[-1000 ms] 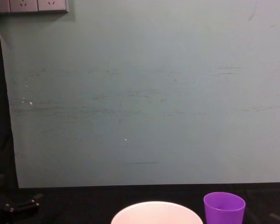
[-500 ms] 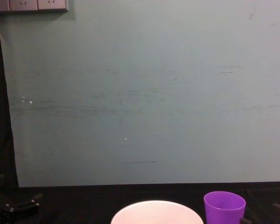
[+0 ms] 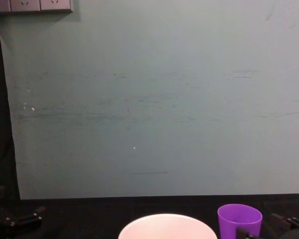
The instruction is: Pick up the cup and pour the mung beans from the cup into the bowl.
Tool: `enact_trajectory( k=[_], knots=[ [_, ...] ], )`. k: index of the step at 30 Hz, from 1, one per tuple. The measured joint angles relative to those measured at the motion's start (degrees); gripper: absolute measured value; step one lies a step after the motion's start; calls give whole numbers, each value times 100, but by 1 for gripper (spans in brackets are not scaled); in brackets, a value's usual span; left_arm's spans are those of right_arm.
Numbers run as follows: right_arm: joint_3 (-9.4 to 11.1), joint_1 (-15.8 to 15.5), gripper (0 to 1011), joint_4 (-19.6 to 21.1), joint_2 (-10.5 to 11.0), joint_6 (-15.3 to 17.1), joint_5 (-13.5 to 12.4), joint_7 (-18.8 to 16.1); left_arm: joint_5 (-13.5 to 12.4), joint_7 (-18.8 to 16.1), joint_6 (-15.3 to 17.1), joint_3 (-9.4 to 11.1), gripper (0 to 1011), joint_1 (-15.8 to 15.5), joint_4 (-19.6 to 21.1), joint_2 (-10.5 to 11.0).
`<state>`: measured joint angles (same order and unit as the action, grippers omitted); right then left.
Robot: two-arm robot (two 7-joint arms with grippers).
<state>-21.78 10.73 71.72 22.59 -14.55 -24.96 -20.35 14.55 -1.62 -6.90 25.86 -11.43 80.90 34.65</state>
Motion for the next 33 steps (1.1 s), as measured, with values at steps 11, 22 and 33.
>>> enact_trajectory(
  k=[11, 22, 33],
  knots=[
    [38, 209, 1003, -333, -255, 33, 10, -262, 0, 0, -1, 0, 1003, 0, 0, 0],
    [96, 446, 1003, -680, -475, 21, 150, -352, 0, 0, 0, 0, 1004, 0, 0, 0],
    [158, 574, 1003, -876, -645, 47, 206, -582, 0, 1, 0, 0, 1003, 0, 0, 0]
  ],
)
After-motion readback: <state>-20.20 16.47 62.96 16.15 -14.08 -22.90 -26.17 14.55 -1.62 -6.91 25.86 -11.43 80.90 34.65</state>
